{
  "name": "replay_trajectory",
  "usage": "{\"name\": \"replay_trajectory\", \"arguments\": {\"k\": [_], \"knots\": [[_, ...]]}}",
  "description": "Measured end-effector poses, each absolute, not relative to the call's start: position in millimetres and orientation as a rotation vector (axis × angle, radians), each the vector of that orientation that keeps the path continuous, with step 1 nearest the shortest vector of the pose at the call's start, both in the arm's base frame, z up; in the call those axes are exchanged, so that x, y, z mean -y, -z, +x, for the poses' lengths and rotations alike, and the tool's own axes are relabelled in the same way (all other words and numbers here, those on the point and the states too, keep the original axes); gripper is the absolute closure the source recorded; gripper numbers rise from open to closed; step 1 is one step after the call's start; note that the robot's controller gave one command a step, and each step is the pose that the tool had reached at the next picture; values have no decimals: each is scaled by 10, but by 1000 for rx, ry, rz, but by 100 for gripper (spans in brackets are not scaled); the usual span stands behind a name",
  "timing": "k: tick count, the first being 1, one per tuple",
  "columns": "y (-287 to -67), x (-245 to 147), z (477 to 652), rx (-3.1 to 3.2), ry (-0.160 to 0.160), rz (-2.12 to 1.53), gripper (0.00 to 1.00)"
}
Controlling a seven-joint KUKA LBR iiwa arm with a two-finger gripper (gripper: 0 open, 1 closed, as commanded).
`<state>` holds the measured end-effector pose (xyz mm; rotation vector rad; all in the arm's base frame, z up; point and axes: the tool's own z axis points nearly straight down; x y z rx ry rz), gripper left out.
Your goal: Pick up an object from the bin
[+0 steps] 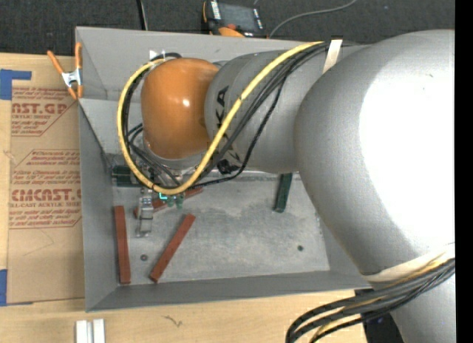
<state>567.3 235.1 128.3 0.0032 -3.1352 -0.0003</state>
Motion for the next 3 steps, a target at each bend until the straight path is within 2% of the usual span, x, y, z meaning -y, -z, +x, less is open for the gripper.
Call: {"name": "replay_trajectory", "arguments": {"k": [1,2,3], "knots": [[-666,-1734,5836,3141,-2,-21,0],[-743,-1780,5864,3151,7,-16,100],[-1877,-1986,5474,3140,5,242,100]]}}
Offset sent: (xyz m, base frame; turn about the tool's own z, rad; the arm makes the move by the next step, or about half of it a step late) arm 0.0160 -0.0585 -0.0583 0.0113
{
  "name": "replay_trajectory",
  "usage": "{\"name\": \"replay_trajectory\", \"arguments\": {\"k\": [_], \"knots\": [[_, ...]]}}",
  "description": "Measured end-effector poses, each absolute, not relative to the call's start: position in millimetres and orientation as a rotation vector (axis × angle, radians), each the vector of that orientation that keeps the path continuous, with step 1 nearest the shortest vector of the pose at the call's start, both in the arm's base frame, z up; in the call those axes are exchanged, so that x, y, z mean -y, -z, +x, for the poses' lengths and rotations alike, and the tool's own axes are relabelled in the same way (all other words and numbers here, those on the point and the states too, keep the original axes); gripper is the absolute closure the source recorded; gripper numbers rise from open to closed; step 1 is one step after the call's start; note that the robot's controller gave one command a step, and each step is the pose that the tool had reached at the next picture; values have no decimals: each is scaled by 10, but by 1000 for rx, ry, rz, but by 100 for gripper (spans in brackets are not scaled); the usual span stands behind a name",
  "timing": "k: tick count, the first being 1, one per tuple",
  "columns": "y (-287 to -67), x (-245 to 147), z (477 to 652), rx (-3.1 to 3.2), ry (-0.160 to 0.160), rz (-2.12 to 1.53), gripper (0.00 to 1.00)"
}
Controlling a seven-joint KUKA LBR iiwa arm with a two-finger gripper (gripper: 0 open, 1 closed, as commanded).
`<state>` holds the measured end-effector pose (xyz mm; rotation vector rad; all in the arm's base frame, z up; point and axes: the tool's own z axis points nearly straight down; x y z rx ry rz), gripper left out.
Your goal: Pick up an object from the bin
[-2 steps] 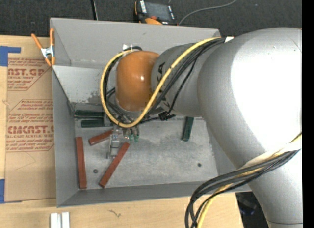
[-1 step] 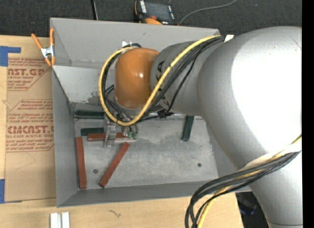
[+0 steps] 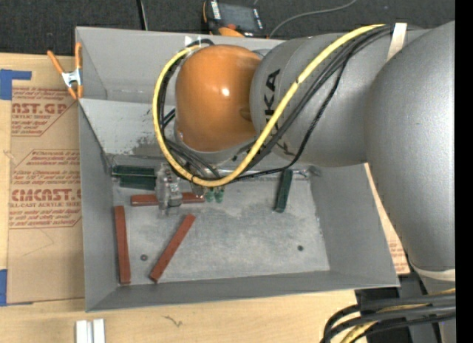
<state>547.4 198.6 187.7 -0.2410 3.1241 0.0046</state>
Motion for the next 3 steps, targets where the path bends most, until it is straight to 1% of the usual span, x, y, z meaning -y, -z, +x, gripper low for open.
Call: {"name": "replay_trajectory", "arguments": {"k": [1,2,3], "knots": [[-1832,-1976,5467,-3131,-3,-239,0],[-686,-1777,5743,-3091,-3,-556,0],[-754,-1790,5761,-3091,-5,-556,100]]}}
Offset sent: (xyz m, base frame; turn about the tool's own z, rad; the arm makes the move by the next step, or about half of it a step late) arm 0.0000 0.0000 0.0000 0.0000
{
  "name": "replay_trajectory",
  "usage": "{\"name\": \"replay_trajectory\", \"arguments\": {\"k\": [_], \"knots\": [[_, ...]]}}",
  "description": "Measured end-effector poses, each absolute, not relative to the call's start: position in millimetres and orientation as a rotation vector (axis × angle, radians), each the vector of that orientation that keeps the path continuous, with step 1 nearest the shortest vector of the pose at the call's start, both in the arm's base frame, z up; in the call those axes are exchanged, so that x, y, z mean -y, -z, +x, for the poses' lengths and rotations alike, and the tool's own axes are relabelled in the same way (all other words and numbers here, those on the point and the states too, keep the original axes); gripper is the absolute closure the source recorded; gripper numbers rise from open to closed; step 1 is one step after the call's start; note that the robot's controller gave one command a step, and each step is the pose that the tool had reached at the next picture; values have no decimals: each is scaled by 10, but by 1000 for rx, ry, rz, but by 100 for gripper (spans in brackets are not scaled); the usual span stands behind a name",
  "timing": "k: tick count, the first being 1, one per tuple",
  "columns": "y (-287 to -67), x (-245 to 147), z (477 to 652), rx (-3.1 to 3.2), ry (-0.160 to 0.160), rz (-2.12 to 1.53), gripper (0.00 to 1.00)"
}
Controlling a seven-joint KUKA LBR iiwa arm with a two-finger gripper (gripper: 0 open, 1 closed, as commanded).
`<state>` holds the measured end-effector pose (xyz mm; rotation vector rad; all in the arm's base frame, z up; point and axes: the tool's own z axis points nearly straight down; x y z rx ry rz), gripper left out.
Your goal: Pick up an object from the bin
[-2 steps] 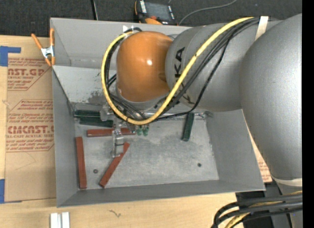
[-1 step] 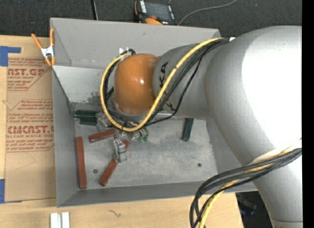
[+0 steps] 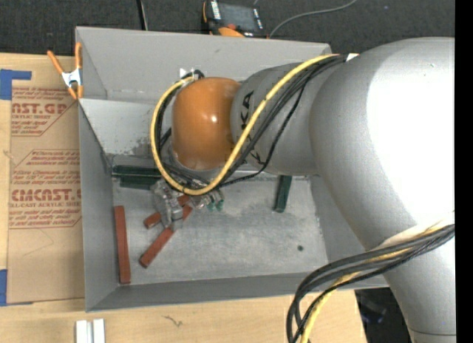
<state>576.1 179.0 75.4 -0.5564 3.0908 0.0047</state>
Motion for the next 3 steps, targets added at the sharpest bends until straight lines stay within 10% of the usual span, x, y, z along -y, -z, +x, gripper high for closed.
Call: {"name": "replay_trajectory", "arguments": {"k": [1,2,3], "knots": [[-2135,-1841,5781,-3056,-2,-677,100],[-2081,-1834,5763,-3064,-3,-678,0],[-679,-1251,5668,-2954,-2,-1064,0]]}}
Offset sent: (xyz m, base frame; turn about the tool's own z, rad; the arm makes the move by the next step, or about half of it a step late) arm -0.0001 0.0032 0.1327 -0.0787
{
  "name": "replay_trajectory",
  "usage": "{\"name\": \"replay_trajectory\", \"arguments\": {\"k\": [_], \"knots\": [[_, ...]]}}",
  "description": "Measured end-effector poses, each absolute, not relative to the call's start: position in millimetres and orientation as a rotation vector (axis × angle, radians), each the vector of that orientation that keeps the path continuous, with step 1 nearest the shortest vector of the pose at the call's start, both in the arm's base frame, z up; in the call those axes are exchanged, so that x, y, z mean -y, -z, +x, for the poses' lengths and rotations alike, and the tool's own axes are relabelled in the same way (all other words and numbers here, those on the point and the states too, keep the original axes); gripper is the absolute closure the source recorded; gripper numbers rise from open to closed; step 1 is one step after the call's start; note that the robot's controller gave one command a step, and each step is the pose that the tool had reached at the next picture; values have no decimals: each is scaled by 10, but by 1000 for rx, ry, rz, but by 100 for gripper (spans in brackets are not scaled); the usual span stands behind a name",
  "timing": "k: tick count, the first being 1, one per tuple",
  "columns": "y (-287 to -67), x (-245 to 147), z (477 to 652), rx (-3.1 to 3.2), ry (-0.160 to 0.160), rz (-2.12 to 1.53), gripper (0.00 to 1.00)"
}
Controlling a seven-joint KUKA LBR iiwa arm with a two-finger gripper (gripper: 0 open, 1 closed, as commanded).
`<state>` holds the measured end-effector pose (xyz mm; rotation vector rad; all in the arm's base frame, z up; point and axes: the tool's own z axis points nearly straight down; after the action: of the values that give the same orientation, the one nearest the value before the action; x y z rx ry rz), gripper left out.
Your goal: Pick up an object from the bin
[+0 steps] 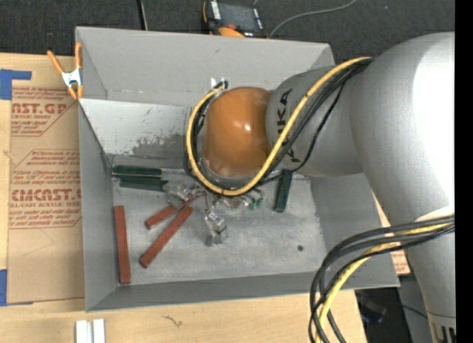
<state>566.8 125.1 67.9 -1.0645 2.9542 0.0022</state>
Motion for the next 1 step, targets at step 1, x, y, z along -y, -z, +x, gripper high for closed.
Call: {"name": "replay_trajectory", "arguments": {"k": [1], "knots": [[-740,-1274,5698,-2947,-4,-1061,100]]}}
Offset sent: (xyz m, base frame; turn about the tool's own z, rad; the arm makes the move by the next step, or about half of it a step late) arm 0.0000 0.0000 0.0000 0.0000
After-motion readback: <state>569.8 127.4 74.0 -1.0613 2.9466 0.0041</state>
